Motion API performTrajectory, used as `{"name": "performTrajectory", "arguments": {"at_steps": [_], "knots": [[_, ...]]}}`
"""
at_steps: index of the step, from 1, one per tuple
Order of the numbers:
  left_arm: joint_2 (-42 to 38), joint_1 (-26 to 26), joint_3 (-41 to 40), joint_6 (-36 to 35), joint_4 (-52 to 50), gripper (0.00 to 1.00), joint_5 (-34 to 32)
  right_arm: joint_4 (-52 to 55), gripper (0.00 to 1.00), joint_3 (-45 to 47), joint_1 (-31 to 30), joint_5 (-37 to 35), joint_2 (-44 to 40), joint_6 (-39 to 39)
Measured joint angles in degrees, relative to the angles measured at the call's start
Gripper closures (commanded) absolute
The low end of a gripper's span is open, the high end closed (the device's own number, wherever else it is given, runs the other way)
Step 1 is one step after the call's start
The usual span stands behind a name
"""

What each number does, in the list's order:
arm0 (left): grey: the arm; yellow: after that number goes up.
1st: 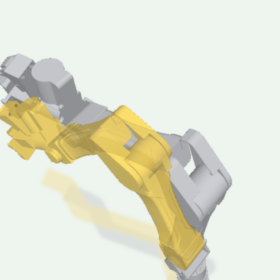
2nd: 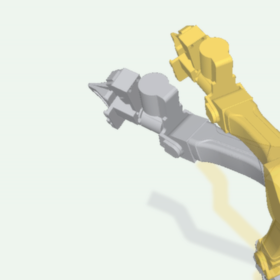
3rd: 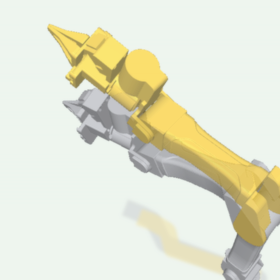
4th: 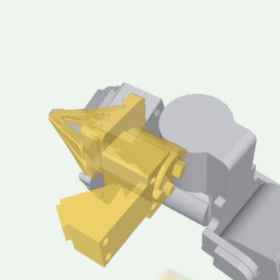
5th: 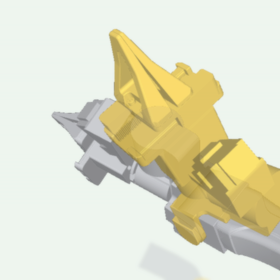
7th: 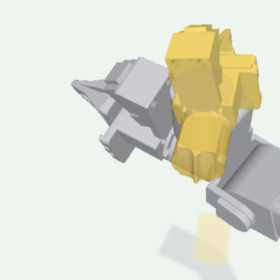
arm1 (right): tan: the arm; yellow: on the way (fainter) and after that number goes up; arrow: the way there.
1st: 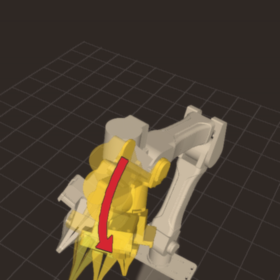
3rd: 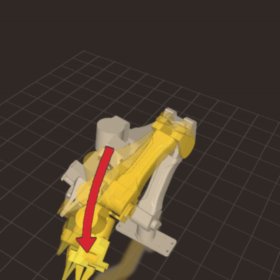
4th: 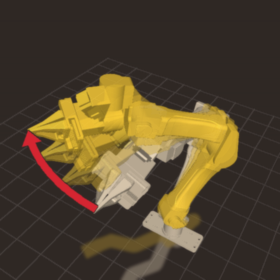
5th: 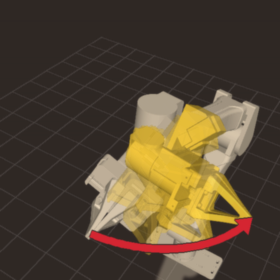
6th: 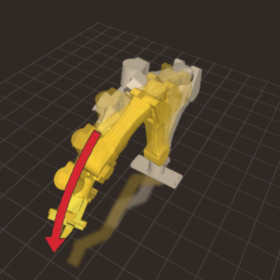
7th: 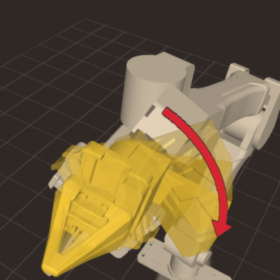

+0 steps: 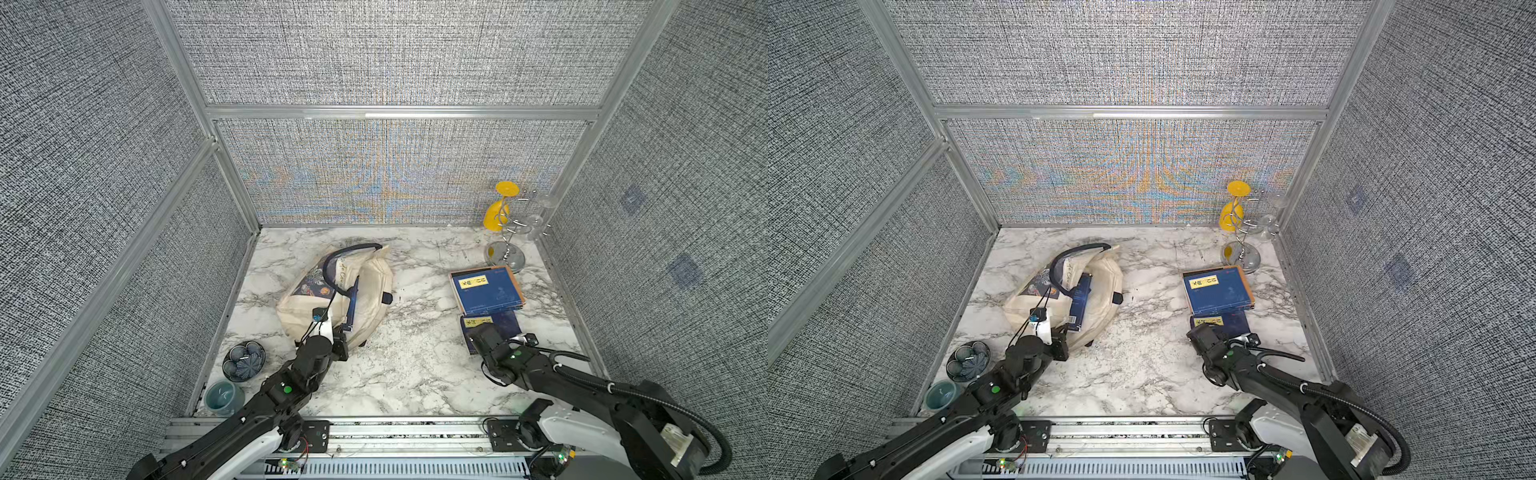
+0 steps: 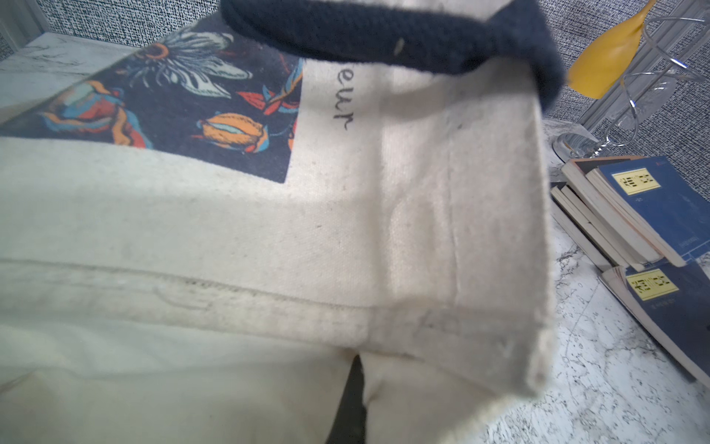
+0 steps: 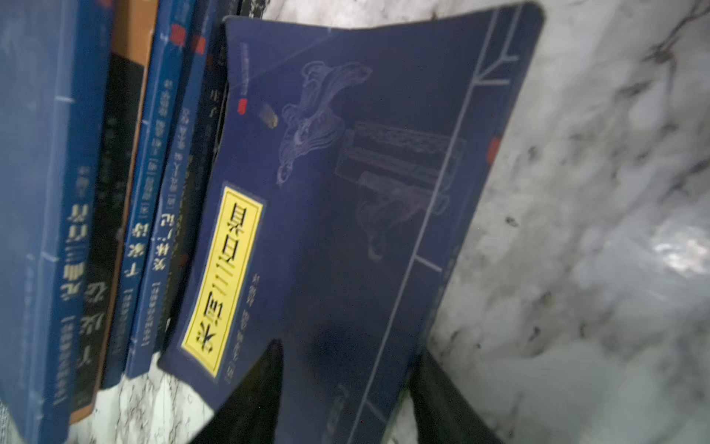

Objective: Take out the books from the canvas bag
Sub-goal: Place the book at the center of the board.

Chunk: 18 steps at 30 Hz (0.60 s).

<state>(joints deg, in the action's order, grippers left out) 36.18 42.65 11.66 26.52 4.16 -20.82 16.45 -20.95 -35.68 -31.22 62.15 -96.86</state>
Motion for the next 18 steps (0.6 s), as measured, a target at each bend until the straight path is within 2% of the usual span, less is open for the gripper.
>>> {"name": "performTrajectory", "arguments": {"at_steps": [7, 12, 15, 18], "knots": [[-3.4, 0.0, 0.0, 0.0, -2.0, 1.00, -0.2, 8.1, 0.15, -4.0, 0.0, 3.6, -8.9, 8.4], [-5.8, 0.0, -0.2, 0.1, -3.2, 1.00, -0.2, 13.9, 0.13, -10.4, 0.0, 3.6, -14.2, 16.9], [-6.3, 0.0, -0.2, 0.5, -4.3, 1.00, -0.1, 13.1, 0.13, -12.0, 0.0, 4.8, -15.7, 23.5], [-6.1, 0.0, -0.2, 0.5, -4.5, 1.00, 0.2, 6.7, 0.13, -11.7, -0.6, 9.7, -14.4, 30.9]]}}
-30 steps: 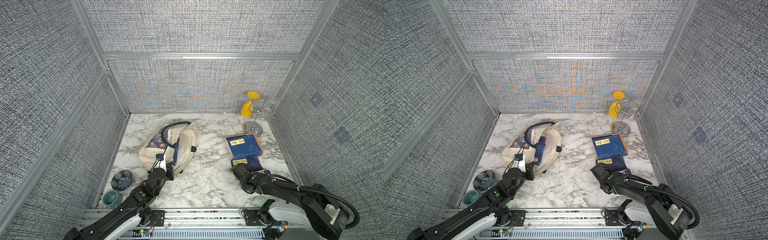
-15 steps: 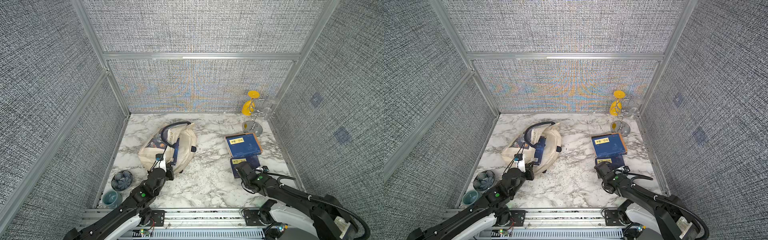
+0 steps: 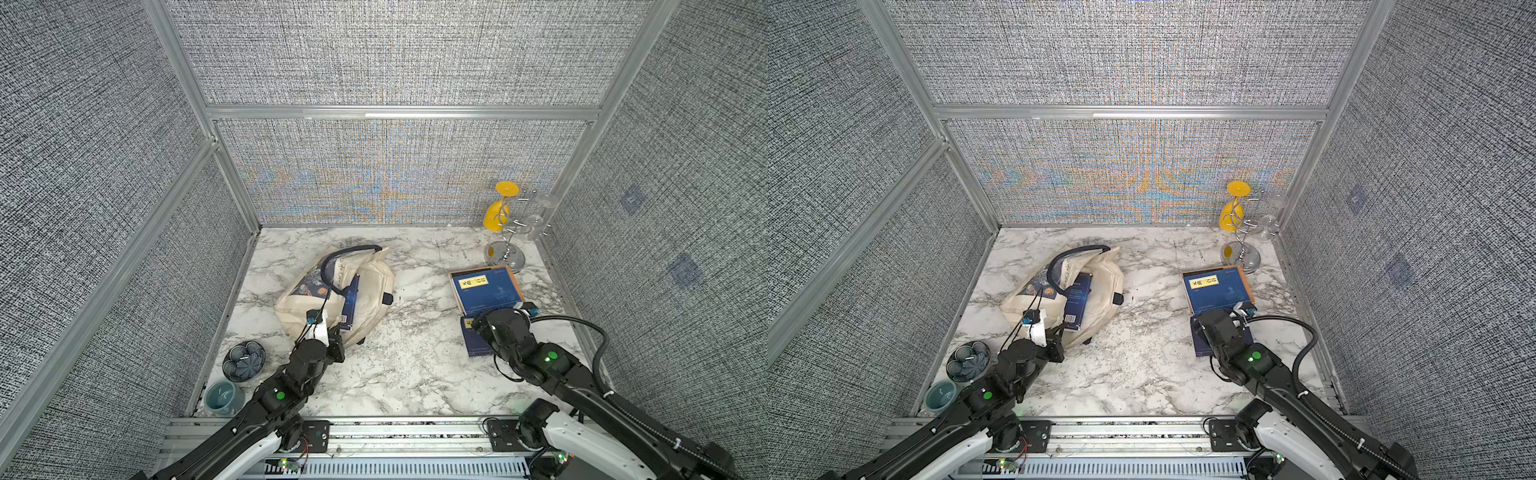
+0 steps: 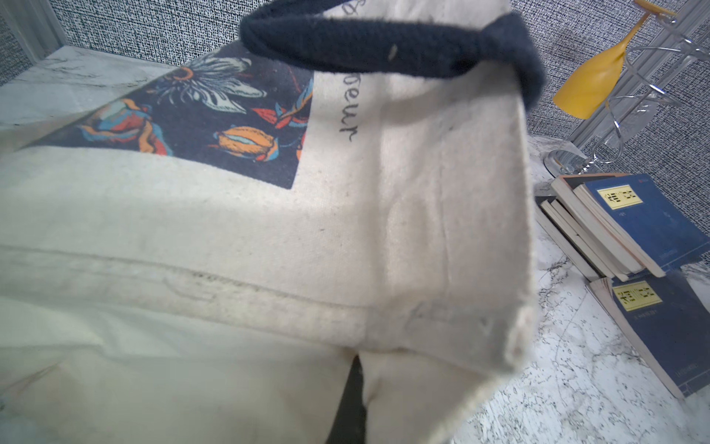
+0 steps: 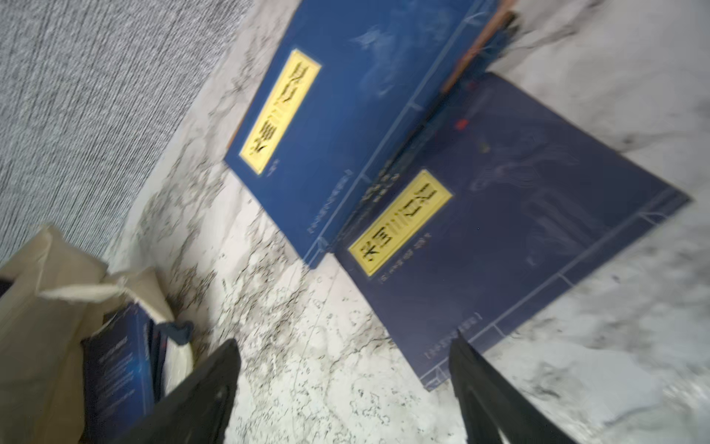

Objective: Take out the books from the canvas bag
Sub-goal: Place the book at the center of the board, then pick up the book from the canvas bag.

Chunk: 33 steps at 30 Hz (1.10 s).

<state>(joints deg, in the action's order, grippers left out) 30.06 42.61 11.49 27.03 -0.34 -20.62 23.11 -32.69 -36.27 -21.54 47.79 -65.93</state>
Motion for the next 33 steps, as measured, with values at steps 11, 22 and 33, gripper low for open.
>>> {"name": "performTrajectory", "arguments": {"at_steps": [11, 22, 33], "knots": [[1.2, 0.0, 2.4, 0.0, -3.9, 1.00, 1.6, -28.0, 0.17, -11.8, -11.4, 17.3, 29.0, 16.3], [-4.8, 0.0, -0.5, -0.7, -4.5, 1.00, 2.2, -43.6, 0.26, -30.2, -15.5, 28.2, 57.9, 16.9], [-6.3, 0.0, -1.5, -1.6, -4.3, 1.00, 2.8, -45.6, 0.28, -37.9, -15.4, 26.3, 70.9, 12.5]]}}
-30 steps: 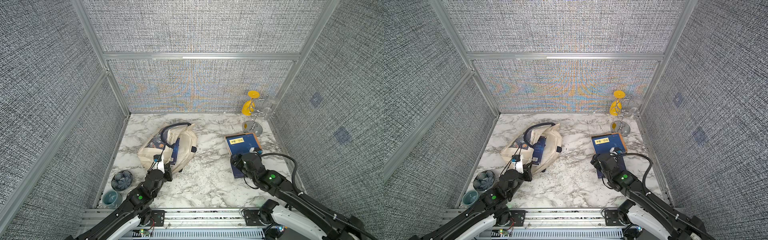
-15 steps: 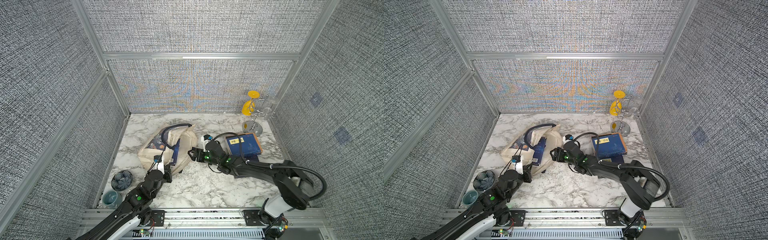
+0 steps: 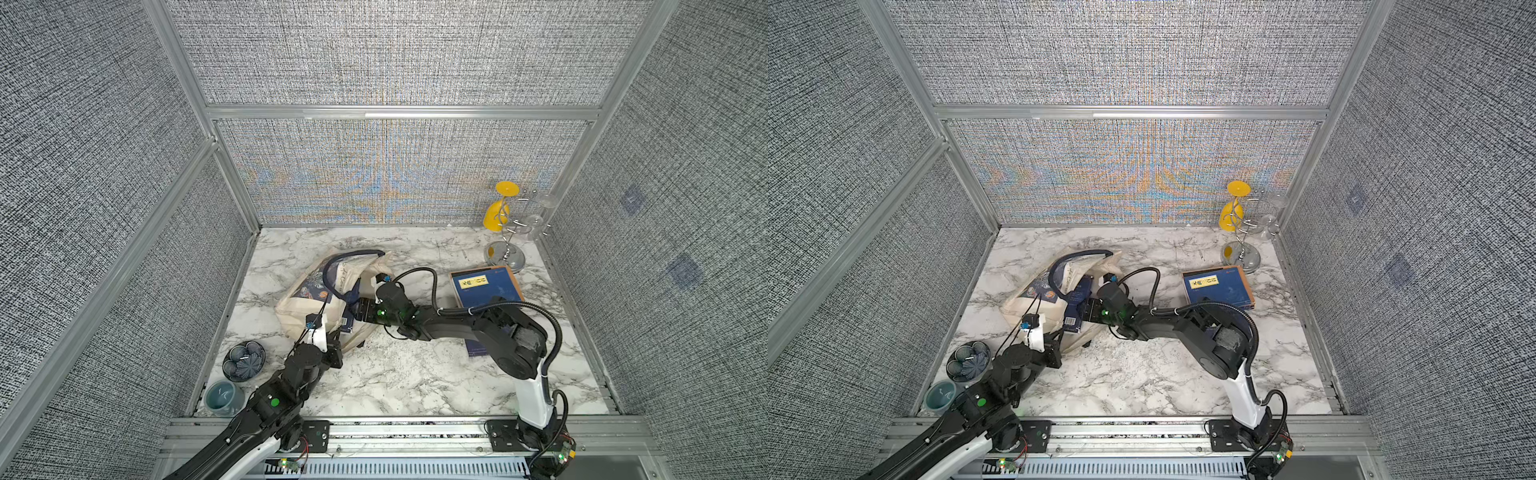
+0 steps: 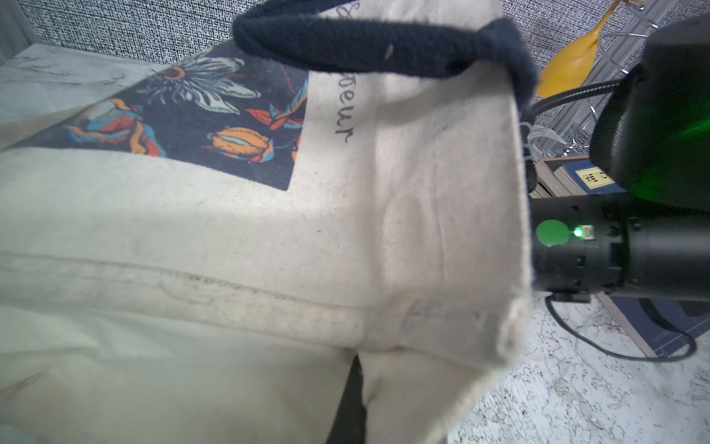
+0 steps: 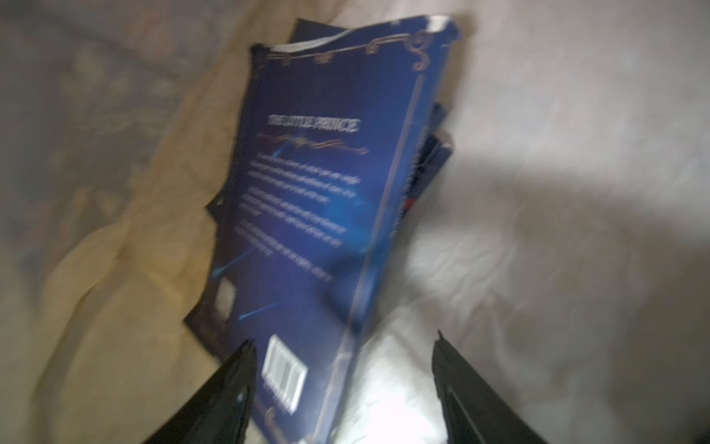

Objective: Take out the books from the canvas bag
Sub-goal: Pick up the book from the canvas bag.

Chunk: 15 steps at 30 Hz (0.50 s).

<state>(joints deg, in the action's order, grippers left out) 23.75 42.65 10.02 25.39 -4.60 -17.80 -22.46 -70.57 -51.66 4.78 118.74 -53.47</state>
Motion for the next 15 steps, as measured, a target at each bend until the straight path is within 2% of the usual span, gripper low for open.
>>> {"name": "performTrajectory", "arguments": {"at_steps": [10, 15], "knots": [[1.1, 0.0, -0.3, -0.4, 1.3, 1.00, 0.4, -2.6, 0.32, -4.4, 0.3, 0.0, 5.1, -1.1], [1.7, 0.0, -0.3, -0.5, 2.0, 1.00, 0.4, -4.3, 0.40, -3.9, 0.7, 0.0, 6.5, -3.1]]}}
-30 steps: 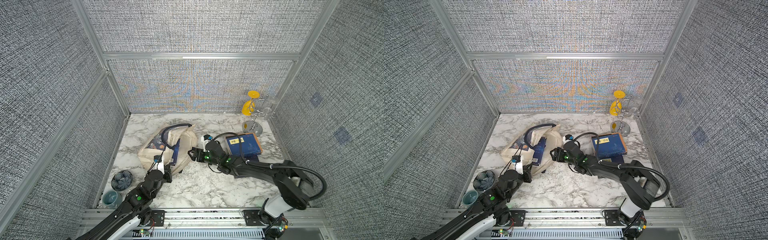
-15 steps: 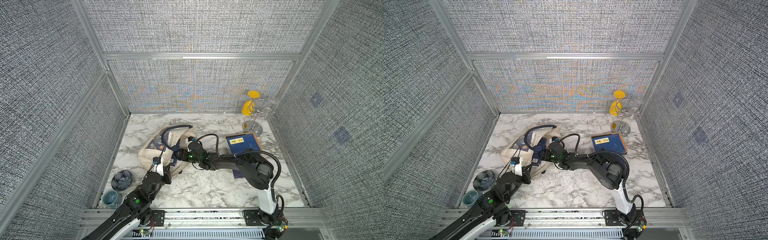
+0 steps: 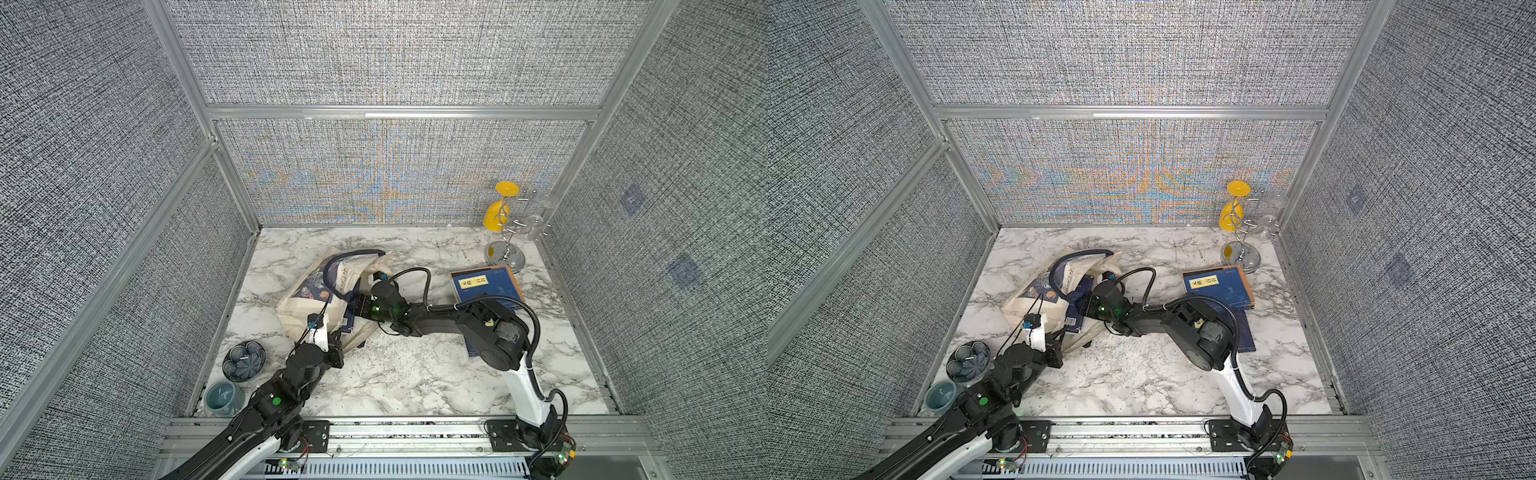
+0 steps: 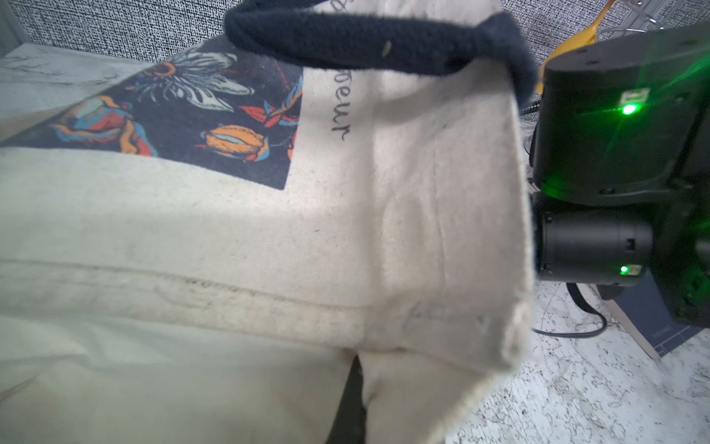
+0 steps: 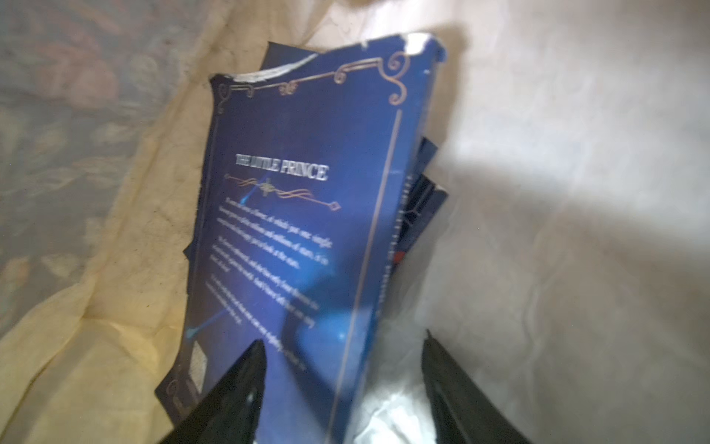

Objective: Take out the books from the canvas bag
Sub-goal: Pick up the book from the canvas bag.

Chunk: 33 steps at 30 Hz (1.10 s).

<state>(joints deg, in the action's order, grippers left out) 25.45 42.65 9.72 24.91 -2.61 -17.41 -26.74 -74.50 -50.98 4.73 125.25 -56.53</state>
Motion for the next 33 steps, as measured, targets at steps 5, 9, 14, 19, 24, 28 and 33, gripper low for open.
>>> {"name": "performTrajectory", "arguments": {"at_steps": [5, 9, 14, 19, 24, 28, 33], "knots": [[0.3, 0.0, 0.0, -0.1, 0.0, 1.00, 0.4, -6.8, 0.50, 1.0, 0.0, 1.9, 1.0, -0.1], [0.4, 0.0, 0.0, -0.5, 0.0, 1.00, 0.4, -12.3, 0.57, 1.4, 0.0, 4.2, 1.1, 0.1], [0.6, 0.0, -0.1, -0.5, 0.1, 1.00, 0.4, -16.6, 0.63, 2.0, -0.5, 6.0, 0.6, 0.3], [1.0, 0.0, -0.1, -0.6, 0.4, 1.00, 0.4, -18.5, 0.79, -0.1, -0.9, 7.8, 1.9, 0.5], [0.7, 0.0, -0.1, -0.7, 0.4, 1.00, 0.4, -19.4, 0.95, 1.2, -1.2, 8.3, 1.7, -0.2], [-0.2, 0.0, -0.1, -0.7, 0.4, 1.00, 0.6, -19.8, 1.00, 7.3, -1.2, 7.1, -3.2, -0.5], [-0.5, 0.0, -0.1, -0.4, 0.4, 1.00, -0.1, -21.3, 1.00, 15.9, -0.7, 6.0, -11.5, 1.6]]}}
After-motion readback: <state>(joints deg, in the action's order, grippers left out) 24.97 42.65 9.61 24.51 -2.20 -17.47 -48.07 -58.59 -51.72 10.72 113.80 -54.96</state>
